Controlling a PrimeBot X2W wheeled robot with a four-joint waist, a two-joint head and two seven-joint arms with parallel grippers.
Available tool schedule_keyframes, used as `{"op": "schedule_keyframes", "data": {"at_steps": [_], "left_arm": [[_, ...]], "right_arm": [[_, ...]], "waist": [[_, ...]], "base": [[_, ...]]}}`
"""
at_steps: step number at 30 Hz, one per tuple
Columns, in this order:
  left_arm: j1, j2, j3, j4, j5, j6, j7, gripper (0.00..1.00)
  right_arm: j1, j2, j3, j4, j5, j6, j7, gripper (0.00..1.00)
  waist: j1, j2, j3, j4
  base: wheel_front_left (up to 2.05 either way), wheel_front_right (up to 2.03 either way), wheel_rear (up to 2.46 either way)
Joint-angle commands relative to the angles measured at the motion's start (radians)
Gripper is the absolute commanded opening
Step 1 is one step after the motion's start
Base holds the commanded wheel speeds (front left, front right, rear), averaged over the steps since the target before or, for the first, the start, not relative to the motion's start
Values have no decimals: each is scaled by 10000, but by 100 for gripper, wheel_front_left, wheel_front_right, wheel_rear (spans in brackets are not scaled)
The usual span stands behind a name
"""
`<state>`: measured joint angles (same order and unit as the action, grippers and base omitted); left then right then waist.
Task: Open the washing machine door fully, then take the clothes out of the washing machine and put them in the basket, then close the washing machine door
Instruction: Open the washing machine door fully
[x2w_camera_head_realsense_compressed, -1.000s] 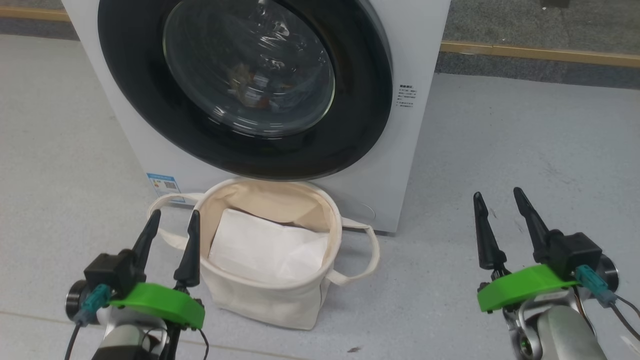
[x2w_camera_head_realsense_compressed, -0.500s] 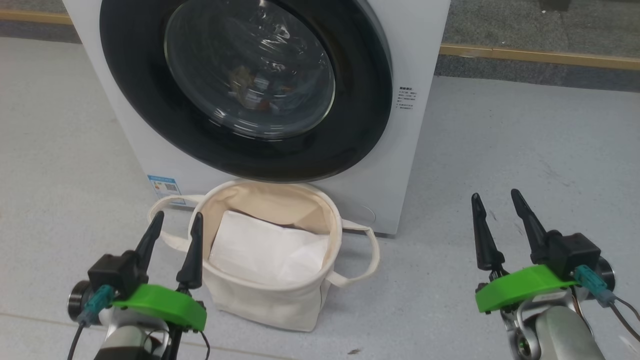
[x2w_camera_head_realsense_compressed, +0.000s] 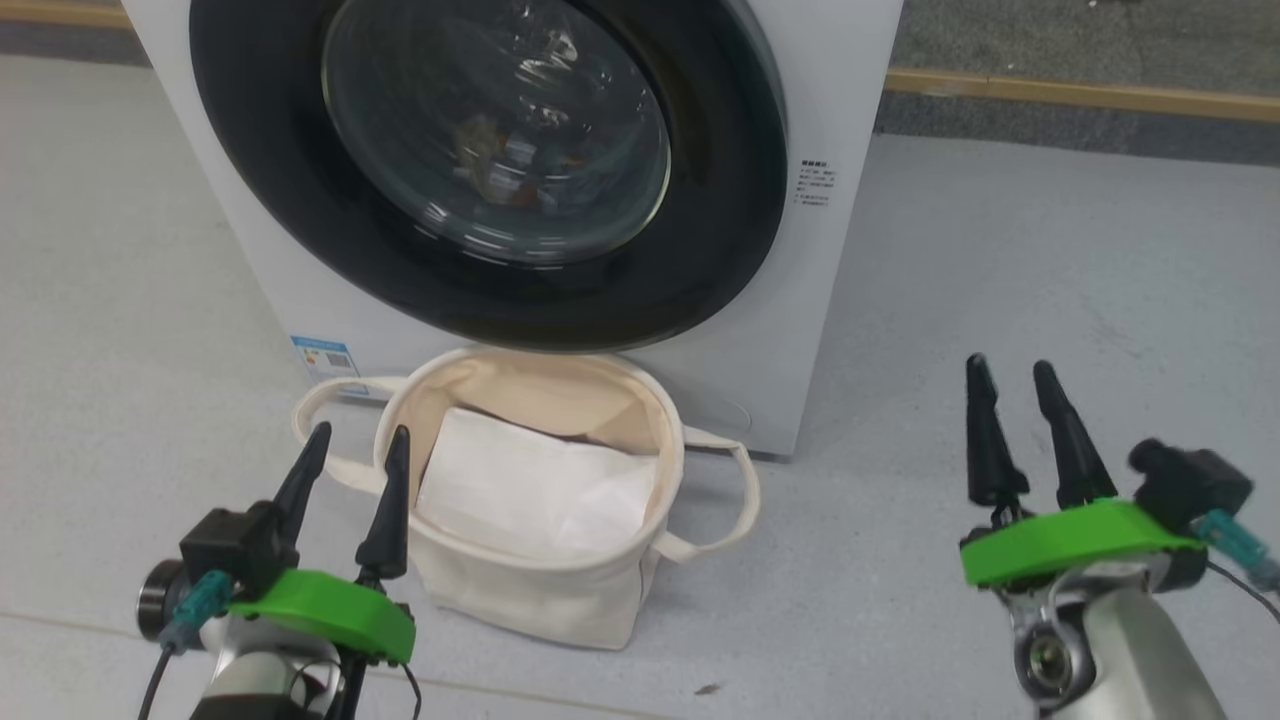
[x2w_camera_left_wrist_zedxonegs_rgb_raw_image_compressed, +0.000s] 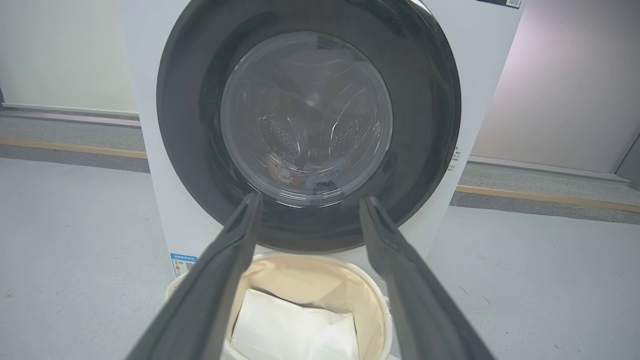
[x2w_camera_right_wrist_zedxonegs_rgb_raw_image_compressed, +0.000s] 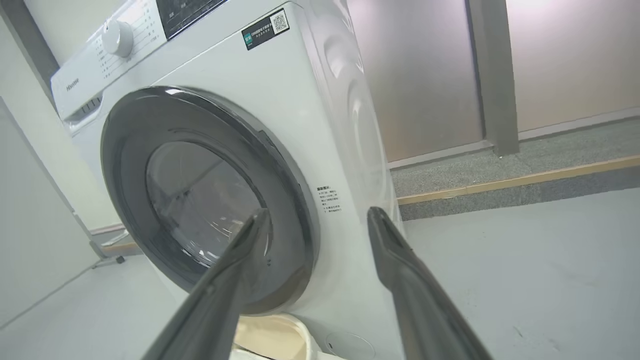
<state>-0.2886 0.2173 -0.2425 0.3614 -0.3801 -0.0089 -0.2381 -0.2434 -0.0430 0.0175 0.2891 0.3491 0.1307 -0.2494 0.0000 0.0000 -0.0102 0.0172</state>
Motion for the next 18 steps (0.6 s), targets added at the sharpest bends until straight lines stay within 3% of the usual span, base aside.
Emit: {"op": "schedule_keyframes", "data": {"at_steps": [1,2,4,8,11,12,18], "left_arm": [[-469,252,330,-371,-49,69,-41,100],[-461,243,313,-387,-63,60,-43,100],[-456,232,286,-430,-92,48,-40,100],[-538,182,217,-488,-114,38,-47,100],[-611,128,163,-497,-115,27,-68,100],[-611,128,163,-497,-115,27,-68,100],[-799,-43,47,-409,-118,-37,-135,100]], "right_arm": [[-664,-72,251,-145,667,0,-124,19],[-793,-72,262,-6,1034,0,-124,6],[-1137,-74,255,343,1770,0,-123,0],[-2105,-507,91,871,3967,0,457,0],[-2889,-699,-495,1176,6869,0,2051,0],[-2889,-699,-495,1176,6869,0,2051,0],[-4733,-2054,-1132,2175,9470,0,4843,0]], "waist": [[0,0,97,21],[0,0,142,25],[0,0,299,41],[0,0,672,186],[0,0,938,335],[0,0,938,335],[0,0,1562,721]], "base": [[0,0,0],[0,0,0],[0,0,0],[0,0,0],[0,0,0],[0,0,0],[0,0,0]]}}
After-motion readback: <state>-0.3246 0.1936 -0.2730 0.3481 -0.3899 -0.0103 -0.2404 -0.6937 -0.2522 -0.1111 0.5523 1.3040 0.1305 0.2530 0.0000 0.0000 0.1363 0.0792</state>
